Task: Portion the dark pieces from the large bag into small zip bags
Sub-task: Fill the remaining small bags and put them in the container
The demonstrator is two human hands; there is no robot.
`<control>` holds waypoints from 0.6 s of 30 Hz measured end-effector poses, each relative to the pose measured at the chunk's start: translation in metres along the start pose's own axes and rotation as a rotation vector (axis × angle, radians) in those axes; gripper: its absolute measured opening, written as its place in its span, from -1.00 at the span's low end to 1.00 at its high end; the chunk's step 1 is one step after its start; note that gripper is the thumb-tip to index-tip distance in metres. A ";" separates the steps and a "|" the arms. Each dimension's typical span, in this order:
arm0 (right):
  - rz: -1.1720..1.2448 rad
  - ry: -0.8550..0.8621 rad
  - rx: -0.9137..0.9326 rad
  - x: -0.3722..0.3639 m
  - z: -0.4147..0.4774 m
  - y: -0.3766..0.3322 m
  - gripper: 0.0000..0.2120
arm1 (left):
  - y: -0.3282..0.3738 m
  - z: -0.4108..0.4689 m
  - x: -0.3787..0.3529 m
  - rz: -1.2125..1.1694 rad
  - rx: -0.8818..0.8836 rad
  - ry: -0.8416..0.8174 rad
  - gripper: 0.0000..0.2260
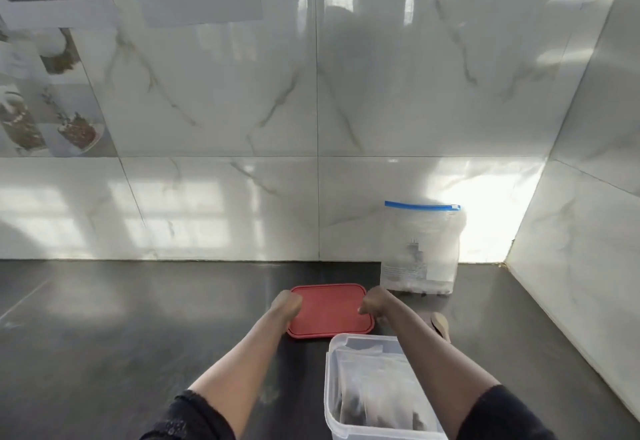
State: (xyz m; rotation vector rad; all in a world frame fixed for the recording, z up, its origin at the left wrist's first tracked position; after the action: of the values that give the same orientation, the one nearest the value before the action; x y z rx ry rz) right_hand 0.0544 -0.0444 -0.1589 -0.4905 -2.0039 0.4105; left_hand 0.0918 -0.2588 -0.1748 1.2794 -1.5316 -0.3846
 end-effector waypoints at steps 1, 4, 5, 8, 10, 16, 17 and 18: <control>0.005 -0.016 0.009 -0.005 0.006 -0.005 -0.75 | -0.002 0.004 0.000 0.008 0.015 0.020 -0.82; -0.038 -0.043 0.032 -0.018 0.014 -0.013 -0.69 | -0.006 0.011 -0.006 0.012 0.055 0.056 -0.83; -0.058 -0.029 0.035 -0.019 0.013 -0.017 -0.69 | -0.006 0.013 -0.007 -0.016 0.057 0.052 -0.78; 0.131 0.104 -0.008 -0.012 0.012 -0.019 -0.79 | -0.008 0.030 -0.011 -0.179 0.091 0.047 -0.64; 0.415 0.229 -0.116 0.001 0.009 -0.006 -0.69 | -0.027 0.060 -0.010 -0.336 0.140 0.105 -0.56; 1.152 0.298 -0.103 0.042 -0.018 0.008 -0.77 | 0.007 0.013 0.023 -0.808 0.079 0.205 -0.67; 1.250 0.307 -0.104 0.049 -0.013 0.013 -0.75 | 0.021 -0.002 0.028 -0.860 0.060 0.196 -0.73; 1.274 0.316 -0.113 0.054 -0.021 0.018 -0.73 | 0.031 -0.016 0.033 -0.884 0.038 0.190 -0.76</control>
State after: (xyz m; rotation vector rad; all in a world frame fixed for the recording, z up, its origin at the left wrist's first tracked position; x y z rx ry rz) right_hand 0.0527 0.0001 -0.1172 -1.7701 -1.1882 0.8955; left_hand 0.0935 -0.2703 -0.1282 1.9233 -0.7460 -0.7618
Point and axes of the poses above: each hand's wrist, its own z-axis towards the middle knuckle, its own x-axis out of the back of the hand, y = z × x, the point moved 8 cm from there along z, towards the middle knuckle, and after that the axes turned 1 degree about -z, right-handed, at the moved point
